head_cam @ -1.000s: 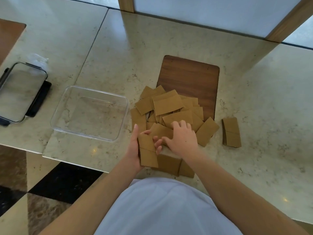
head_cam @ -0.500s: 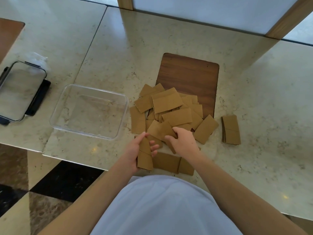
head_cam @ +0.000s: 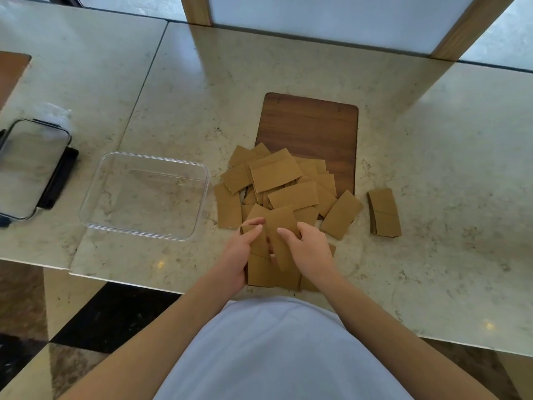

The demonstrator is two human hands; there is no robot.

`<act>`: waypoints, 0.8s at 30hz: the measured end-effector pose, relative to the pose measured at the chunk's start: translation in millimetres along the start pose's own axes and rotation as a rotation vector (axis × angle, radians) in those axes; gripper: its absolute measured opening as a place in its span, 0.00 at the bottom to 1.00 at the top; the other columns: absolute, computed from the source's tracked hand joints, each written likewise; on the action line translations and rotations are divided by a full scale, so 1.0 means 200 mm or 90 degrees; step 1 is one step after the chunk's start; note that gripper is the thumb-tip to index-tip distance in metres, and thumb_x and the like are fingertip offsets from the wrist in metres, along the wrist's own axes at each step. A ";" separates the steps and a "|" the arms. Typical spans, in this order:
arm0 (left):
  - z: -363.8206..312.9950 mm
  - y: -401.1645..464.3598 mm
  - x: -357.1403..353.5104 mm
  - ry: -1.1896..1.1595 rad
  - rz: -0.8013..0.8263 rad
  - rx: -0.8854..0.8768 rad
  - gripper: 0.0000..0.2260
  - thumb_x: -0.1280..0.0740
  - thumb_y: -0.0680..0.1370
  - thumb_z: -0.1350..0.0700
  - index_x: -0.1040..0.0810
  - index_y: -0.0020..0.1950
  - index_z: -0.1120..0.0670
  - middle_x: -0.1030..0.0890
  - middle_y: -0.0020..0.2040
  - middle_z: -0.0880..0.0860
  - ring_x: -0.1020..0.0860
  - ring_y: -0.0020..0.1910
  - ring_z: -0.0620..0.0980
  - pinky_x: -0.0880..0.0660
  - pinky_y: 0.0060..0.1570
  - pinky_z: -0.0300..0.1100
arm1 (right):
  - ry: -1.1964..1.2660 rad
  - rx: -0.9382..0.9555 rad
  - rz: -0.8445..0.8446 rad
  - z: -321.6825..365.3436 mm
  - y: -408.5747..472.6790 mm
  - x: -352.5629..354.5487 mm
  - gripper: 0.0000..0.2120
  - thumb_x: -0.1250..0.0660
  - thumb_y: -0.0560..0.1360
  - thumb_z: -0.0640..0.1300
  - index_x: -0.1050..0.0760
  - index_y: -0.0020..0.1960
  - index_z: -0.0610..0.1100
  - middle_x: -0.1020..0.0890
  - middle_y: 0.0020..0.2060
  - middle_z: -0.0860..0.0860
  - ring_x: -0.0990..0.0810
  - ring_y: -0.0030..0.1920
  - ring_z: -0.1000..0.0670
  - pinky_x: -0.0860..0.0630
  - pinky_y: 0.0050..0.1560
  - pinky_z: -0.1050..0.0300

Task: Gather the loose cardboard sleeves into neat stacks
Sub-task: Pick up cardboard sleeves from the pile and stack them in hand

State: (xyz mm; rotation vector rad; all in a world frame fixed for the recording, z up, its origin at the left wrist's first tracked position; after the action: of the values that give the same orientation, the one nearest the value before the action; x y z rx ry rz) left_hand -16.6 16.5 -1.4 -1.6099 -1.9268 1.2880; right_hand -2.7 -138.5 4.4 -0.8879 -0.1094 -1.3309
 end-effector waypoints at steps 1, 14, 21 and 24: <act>0.00 0.00 0.00 0.005 0.005 -0.007 0.10 0.38 0.86 0.54 0.19 0.61 0.49 0.12 0.43 0.58 0.14 0.37 0.55 0.17 0.35 0.50 | -0.019 -0.003 -0.011 0.00 0.00 0.00 0.16 0.37 0.83 0.55 0.29 0.40 0.48 0.25 0.33 0.54 0.27 0.34 0.54 0.35 0.33 0.63; 0.02 0.00 0.06 -0.065 0.001 0.038 0.15 0.28 0.77 0.42 0.16 0.60 0.47 0.14 0.55 0.62 0.14 0.47 0.59 0.17 0.39 0.52 | -0.088 0.137 0.204 0.09 0.02 -0.05 0.19 0.48 0.86 0.56 0.23 0.63 0.48 0.21 0.53 0.54 0.21 0.53 0.55 0.23 0.55 0.57; 0.03 0.05 0.16 -0.322 0.041 0.058 0.31 0.43 0.78 0.27 0.19 0.60 0.52 0.16 0.49 0.63 0.16 0.42 0.60 0.18 0.38 0.51 | -0.435 0.134 0.007 0.00 0.26 -0.08 0.27 0.28 0.74 0.61 0.29 0.65 0.47 0.28 0.60 0.47 0.30 0.62 0.44 0.27 0.61 0.48; 0.03 0.04 0.18 -0.311 0.054 0.068 0.26 0.36 0.79 0.34 0.21 0.65 0.53 0.17 0.52 0.65 0.16 0.46 0.62 0.18 0.42 0.53 | -0.433 0.135 -0.032 -0.02 0.27 -0.11 0.25 0.25 0.71 0.62 0.30 0.56 0.48 0.29 0.54 0.50 0.30 0.56 0.46 0.27 0.59 0.49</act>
State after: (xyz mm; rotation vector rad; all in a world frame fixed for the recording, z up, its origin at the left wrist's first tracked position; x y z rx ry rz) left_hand -27.3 46.4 -22.1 -1.4310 -2.0186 1.9287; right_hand 36.7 -124.0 -37.2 -1.1260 -0.7895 -0.9917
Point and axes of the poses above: each hand's wrist, its own y-axis towards the middle knuckle, its own x-axis out of the back of the hand, z = x × y, the point moved 1 cm from there along y, towards the middle knuckle
